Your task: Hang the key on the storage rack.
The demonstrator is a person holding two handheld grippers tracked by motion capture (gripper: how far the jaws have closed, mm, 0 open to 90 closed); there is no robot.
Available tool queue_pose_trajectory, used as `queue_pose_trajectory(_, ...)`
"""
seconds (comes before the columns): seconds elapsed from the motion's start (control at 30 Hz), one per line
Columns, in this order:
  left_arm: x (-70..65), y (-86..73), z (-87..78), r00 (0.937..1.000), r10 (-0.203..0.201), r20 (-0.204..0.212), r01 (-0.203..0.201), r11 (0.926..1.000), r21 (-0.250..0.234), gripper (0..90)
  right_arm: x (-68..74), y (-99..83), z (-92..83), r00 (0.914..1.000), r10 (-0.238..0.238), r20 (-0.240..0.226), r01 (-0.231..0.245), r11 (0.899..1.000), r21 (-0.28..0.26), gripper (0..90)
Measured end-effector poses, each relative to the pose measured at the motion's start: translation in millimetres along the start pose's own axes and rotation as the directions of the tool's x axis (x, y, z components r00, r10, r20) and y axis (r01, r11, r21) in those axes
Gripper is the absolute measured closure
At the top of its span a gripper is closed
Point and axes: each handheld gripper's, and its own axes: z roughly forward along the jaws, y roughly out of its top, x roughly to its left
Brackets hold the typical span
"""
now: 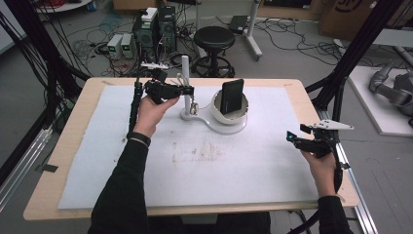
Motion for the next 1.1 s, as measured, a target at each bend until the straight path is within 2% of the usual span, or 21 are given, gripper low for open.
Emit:
queue_pose_trajectory(0.2, 7.3, 1.4, 0.1, 0.9995, -0.025, 0.017, 0.025, 0.9996, -0.011, 74.0, -0.3, -0.1, -0.1, 1.0000, -0.004, 0.002, 0.004, 1.000, -0.001, 30.8)
queue_pose_trajectory(0.27, 12.8, -0.5, 2.3, 0.9987, -0.045, 0.024, 0.045, 0.9990, -0.007, 74.0, -0.3, -0.3, 0.3, 1.0000, -0.003, 0.002, 0.003, 1.000, 0.001, 30.8)
queue_pose_trajectory(0.37, 15.6, -1.5, 5.5, 0.9985, -0.050, 0.020, 0.050, 0.9987, -0.003, 74.2, -0.3, -0.4, 0.5, 1.0000, -0.004, 0.003, 0.004, 1.000, 0.001, 30.8)
queue_pose_trajectory(0.47, 17.3, -3.5, 9.3, 0.9982, -0.059, -0.008, 0.059, 0.9982, -0.003, 72.8, -0.7, -0.5, -0.1, 1.0000, -0.004, 0.002, 0.004, 1.000, 0.000, 30.8)
queue_pose_trajectory(0.5, 17.4, -3.8, 8.8, 0.9976, -0.064, -0.024, 0.064, 0.9979, -0.004, 68.3, -0.7, -0.6, -0.4, 1.0000, 0.001, 0.002, -0.001, 1.000, 0.000, 30.8)
queue_pose_trajectory(0.53, 17.4, -3.8, 8.8, 0.9976, -0.064, -0.024, 0.064, 0.9979, -0.004, 57.8, -0.7, -0.6, -0.4, 1.0000, 0.001, 0.002, -0.001, 1.000, 0.000, 30.8)
queue_pose_trajectory(0.57, 16.4, -4.7, 6.7, 0.9947, -0.075, -0.069, 0.075, 0.9972, -0.004, 50.1, -1.5, -0.8, -0.6, 1.0000, -0.003, 0.003, 0.003, 1.000, -0.001, 30.8)
queue_pose_trajectory(0.6, 16.4, -4.7, 6.7, 0.9947, -0.075, -0.069, 0.075, 0.9972, -0.004, 49.5, -1.6, -0.9, -0.6, 1.0000, -0.003, 0.003, 0.003, 1.000, -0.001, 30.8)
queue_pose_trajectory(0.67, 14.5, -7.5, 1.5, 0.9931, -0.064, -0.099, 0.064, 0.9979, -0.010, 49.2, -1.5, -1.0, -0.7, 1.0000, -0.002, 0.003, 0.002, 1.000, -0.001, 30.8)
queue_pose_trajectory(0.7, 10.5, -11.3, -4.3, 0.9906, -0.053, -0.126, 0.052, 0.9986, -0.013, 44.4, -1.4, -1.0, -0.9, 1.0000, -0.003, 0.003, 0.003, 1.000, -0.002, 30.8)
queue_pose_trajectory(0.73, 10.5, -11.3, -4.3, 0.9906, -0.053, -0.126, 0.052, 0.9986, -0.013, 43.3, -1.4, -1.0, -0.9, 1.0000, -0.003, 0.003, 0.003, 1.000, -0.002, 30.8)
queue_pose_trajectory(0.77, 6.6, -14.1, -8.4, 0.9896, -0.033, -0.140, 0.032, 0.9994, -0.012, 42.5, -1.2, -0.8, -1.1, 1.0000, -0.001, 0.003, 0.001, 1.000, -0.002, 30.8)
queue_pose_trajectory(0.8, -1.6, -18.7, -14.8, 0.9857, 0.004, -0.168, -0.005, 1.0000, -0.006, 42.0, -1.1, -0.7, -1.1, 1.0000, -0.004, 0.004, 0.004, 1.000, -0.003, 30.9)
queue_pose_trajectory(0.83, -1.6, -18.7, -14.8, 0.9857, 0.004, -0.168, -0.005, 1.0000, -0.006, 40.6, -1.1, -0.7, -1.1, 1.0000, -0.004, 0.004, 0.004, 1.000, -0.003, 30.9)
queue_pose_trajectory(0.87, -9.9, -22.3, -19.9, 0.9796, 0.040, -0.197, -0.038, 0.9992, 0.011, 38.7, -0.8, -0.3, -1.1, 1.0000, -0.009, 0.003, 0.009, 1.000, -0.003, 30.8)
queue_pose_trajectory(0.9, -9.9, -22.3, -19.9, 0.9796, 0.040, -0.197, -0.038, 0.9992, 0.011, 38.3, -0.4, -0.2, -1.0, 1.0000, -0.009, 0.003, 0.009, 1.000, -0.003, 30.8)
queue_pose_trajectory(0.93, -21.1, -27.7, -28.2, 0.9730, 0.083, -0.215, -0.082, 0.9965, 0.015, 38.0, 0.1, 0.0, -0.7, 1.0000, -0.009, 0.004, 0.009, 1.000, -0.002, 30.8)
queue_pose_trajectory(1.0, -25.8, -29.0, -31.5, 0.9709, 0.096, -0.219, -0.092, 0.9953, 0.032, 35.5, 0.4, 0.3, -0.1, 0.9999, -0.010, 0.004, 0.010, 1.000, 0.000, 30.8)
queue_pose_trajectory(1.03, -35.2, -32.7, -36.9, 0.9627, 0.132, -0.236, -0.129, 0.9912, 0.031, 34.8, 0.7, 0.5, 0.0, 0.9999, -0.009, 0.004, 0.009, 1.000, 0.001, 30.8)
queue_pose_trajectory(1.07, -35.2, -32.7, -36.9, 0.9627, 0.132, -0.236, -0.129, 0.9912, 0.031, 34.8, 0.7, 0.5, 0.0, 0.9999, -0.009, 0.004, 0.009, 1.000, 0.001, 30.8)
queue_pose_trajectory(1.1, -41.6, -36.0, -40.6, 0.9590, 0.154, -0.238, -0.151, 0.9881, 0.027, 34.8, 0.9, 0.9, 0.5, 0.9999, -0.013, 0.003, 0.013, 1.000, 0.001, 30.8)
